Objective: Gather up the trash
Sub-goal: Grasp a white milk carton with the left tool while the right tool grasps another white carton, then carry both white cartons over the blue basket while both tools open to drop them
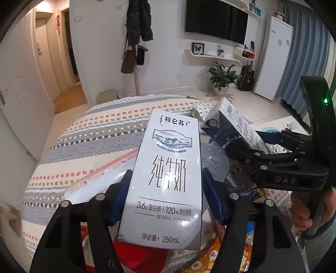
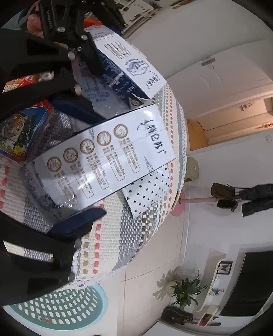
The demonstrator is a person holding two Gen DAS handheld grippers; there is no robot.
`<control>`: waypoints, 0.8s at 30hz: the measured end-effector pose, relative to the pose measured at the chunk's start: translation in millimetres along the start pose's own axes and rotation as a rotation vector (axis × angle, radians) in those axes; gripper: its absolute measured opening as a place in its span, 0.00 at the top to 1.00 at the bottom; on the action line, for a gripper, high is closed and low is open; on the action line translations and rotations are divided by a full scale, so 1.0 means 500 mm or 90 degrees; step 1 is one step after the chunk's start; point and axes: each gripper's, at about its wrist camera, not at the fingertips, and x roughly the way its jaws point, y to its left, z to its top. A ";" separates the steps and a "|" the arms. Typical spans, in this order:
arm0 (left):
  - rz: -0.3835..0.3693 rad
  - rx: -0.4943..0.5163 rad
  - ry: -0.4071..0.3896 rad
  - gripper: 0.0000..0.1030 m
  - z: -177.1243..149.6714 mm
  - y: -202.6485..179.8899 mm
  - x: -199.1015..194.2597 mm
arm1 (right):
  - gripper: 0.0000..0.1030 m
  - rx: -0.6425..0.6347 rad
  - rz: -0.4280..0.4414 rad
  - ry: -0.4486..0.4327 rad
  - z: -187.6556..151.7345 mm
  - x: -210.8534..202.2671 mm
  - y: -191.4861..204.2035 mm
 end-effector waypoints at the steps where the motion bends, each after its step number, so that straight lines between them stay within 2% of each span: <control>1: 0.002 0.000 -0.002 0.39 -0.002 -0.002 -0.002 | 0.38 -0.003 -0.003 -0.001 -0.001 -0.002 0.004; 4: 0.008 -0.010 -0.014 0.40 0.000 -0.009 -0.010 | 0.46 -0.011 -0.006 -0.007 -0.005 -0.009 0.009; 6: 0.006 -0.017 -0.024 0.40 -0.001 -0.013 -0.018 | 0.48 -0.009 -0.012 -0.015 -0.009 -0.018 0.009; 12: -0.009 -0.038 -0.066 0.40 0.012 -0.027 -0.063 | 0.48 0.011 0.002 -0.063 -0.010 -0.066 -0.007; 16: -0.036 -0.048 -0.105 0.40 0.031 -0.047 -0.100 | 0.48 0.018 -0.003 -0.094 -0.005 -0.110 -0.019; 21: -0.091 -0.046 -0.177 0.40 0.044 -0.101 -0.153 | 0.48 0.019 -0.015 -0.135 -0.005 -0.177 -0.040; 24: -0.096 -0.040 -0.191 0.40 0.047 -0.135 -0.165 | 0.48 0.022 -0.027 -0.156 -0.012 -0.214 -0.059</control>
